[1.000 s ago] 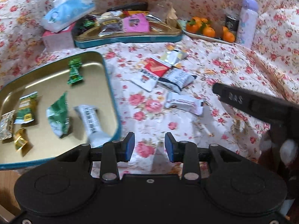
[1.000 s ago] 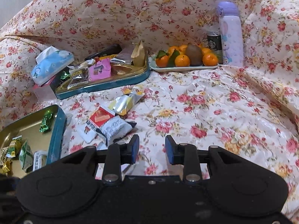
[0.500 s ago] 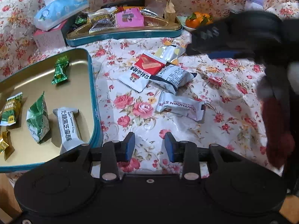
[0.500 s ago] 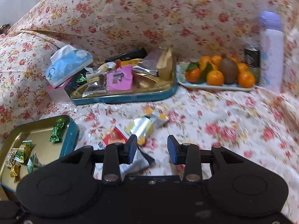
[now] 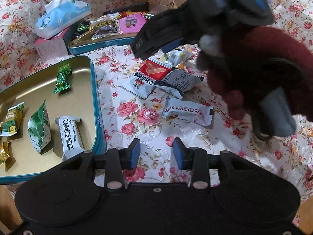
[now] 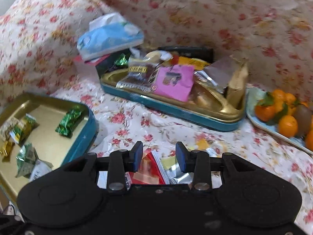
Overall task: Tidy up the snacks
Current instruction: 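Move both tools back toward the scattered snacks on the bed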
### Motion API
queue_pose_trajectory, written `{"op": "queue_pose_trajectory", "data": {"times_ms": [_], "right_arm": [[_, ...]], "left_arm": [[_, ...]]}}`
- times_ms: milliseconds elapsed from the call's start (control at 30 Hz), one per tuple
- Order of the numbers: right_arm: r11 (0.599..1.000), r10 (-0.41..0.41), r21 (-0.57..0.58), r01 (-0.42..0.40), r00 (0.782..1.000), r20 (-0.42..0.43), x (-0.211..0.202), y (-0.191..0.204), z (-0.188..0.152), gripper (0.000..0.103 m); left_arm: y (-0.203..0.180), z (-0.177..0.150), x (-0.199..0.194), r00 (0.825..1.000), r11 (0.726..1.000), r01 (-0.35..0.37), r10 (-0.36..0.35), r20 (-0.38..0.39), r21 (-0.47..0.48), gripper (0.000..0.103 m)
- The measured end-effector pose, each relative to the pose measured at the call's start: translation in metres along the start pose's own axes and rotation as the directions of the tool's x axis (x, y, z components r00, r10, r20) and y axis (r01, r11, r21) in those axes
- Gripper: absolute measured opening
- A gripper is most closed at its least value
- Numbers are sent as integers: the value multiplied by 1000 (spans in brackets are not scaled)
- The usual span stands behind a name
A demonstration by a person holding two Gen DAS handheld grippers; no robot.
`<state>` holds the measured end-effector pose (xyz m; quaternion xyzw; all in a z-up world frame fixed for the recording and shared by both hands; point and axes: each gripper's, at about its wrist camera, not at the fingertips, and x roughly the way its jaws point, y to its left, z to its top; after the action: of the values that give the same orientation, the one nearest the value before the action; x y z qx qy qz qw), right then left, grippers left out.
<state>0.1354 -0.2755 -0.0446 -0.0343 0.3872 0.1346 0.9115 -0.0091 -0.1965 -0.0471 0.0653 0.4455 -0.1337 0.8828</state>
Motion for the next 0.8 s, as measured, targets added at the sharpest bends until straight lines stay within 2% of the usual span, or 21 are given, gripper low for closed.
{"op": "queue_pose_trajectory", "data": {"times_ms": [133, 400, 600, 800], "right_arm": [[996, -49, -76, 48, 999, -14, 7, 3, -5, 38], [975, -161, -162, 152, 986, -41, -19, -2, -31, 41], [978, -197, -80, 191, 978, -69, -44, -20, -60, 41], [968, -227, 92, 234, 971, -78, -75, -43, -87, 41]], "left_arm": [[2, 1, 1, 1000, 1000, 7, -7, -10, -9, 46], [3, 2, 2, 1000, 1000, 4, -4, -14, -15, 46], [3, 2, 1, 1000, 1000, 3, -3, -14, -16, 46], [2, 2, 2, 1000, 1000, -1, 1, -14, -15, 46]]}}
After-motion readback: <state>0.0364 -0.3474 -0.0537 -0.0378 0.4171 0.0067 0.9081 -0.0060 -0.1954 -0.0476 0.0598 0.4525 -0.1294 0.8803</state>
